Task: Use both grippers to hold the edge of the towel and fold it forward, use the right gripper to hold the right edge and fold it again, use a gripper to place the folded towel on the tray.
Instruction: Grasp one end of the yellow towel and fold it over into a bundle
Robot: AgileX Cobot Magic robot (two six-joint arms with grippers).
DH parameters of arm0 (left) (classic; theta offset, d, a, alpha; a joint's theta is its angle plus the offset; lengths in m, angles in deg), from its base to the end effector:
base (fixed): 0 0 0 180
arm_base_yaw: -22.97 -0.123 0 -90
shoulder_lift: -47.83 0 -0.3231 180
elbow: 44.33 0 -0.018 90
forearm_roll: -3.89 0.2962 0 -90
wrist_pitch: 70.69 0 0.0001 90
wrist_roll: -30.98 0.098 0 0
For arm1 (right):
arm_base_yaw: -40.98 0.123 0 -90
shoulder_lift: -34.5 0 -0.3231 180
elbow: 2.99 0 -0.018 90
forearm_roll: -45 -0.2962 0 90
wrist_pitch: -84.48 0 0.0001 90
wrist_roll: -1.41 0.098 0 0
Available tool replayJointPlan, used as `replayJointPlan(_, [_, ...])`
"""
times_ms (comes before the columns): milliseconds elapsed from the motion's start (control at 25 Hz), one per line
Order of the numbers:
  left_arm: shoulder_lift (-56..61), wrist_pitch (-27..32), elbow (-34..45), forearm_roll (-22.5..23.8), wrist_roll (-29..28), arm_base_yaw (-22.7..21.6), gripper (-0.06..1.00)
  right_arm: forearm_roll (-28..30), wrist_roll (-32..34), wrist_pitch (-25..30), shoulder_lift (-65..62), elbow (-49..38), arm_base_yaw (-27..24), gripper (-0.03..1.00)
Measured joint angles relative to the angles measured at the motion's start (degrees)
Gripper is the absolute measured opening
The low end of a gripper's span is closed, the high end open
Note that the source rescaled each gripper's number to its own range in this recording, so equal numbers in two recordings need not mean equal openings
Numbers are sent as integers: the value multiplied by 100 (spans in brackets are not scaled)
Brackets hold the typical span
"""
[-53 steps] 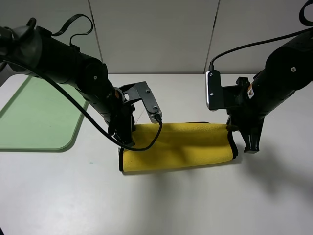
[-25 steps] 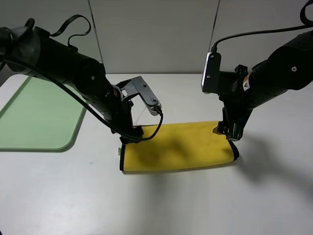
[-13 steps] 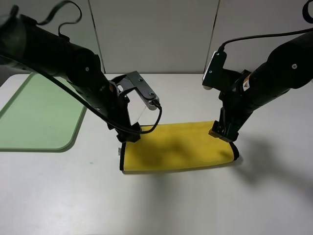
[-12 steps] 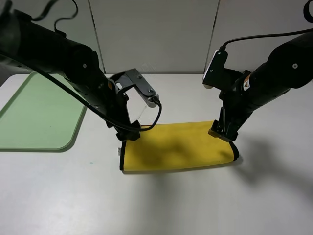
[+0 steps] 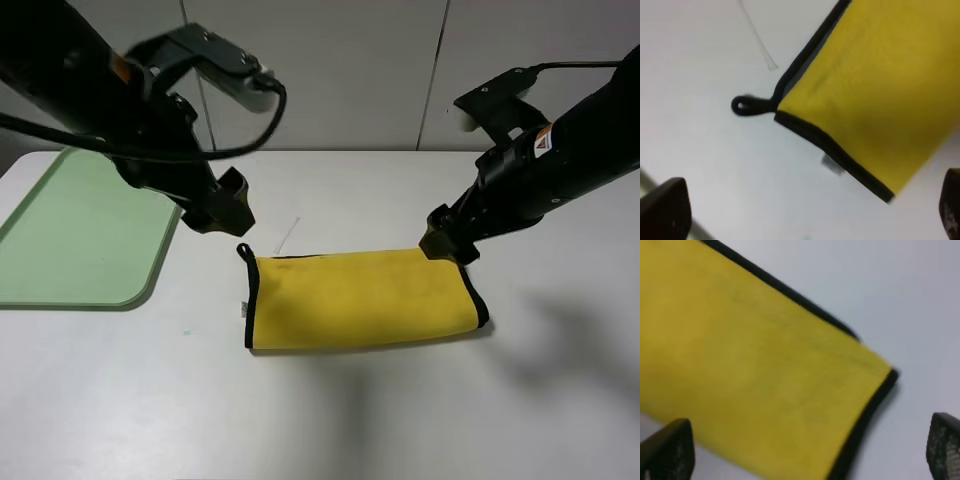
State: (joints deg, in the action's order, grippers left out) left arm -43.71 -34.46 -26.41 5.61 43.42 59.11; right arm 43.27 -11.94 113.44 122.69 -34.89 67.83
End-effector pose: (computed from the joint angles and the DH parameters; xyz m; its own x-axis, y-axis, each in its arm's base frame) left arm 0.2830 -0.2045 0.2833 -0.5086 0.6673 -0.5440 0.7241 0.6734 0.1490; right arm 0.2719 0.1392 0.2289 -0.6548 -0.5614 -0.5061 -0.6055 0.7904 -0.0933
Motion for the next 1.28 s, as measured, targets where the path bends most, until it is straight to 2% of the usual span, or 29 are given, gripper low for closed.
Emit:
replayJointPlan(200, [1004, 552, 0, 0, -530, 0, 100, -899, 190, 533, -184, 0, 0, 100])
replayJointPlan(360, [1919, 938, 134, 0, -931, 0, 100, -1217, 196, 828, -195, 0, 0, 100])
replayJointPlan(600, [3145, 1096, 834, 0, -1426, 0, 100, -1341, 196, 1192, -195, 0, 0, 100])
replayJointPlan(840, [4478, 1112, 1666, 0, -1874, 0, 100, -1554, 196, 1335, -195, 0, 0, 100])
replayJointPlan(960, [5153, 1194, 2032, -18, -1931, 0, 99, -1641, 196, 1341, -195, 0, 0, 100])
replayJointPlan(1280, [7010, 1930, 2775, -51, -1932, 0, 98, -1666, 196, 1453, -195, 0, 0, 100])
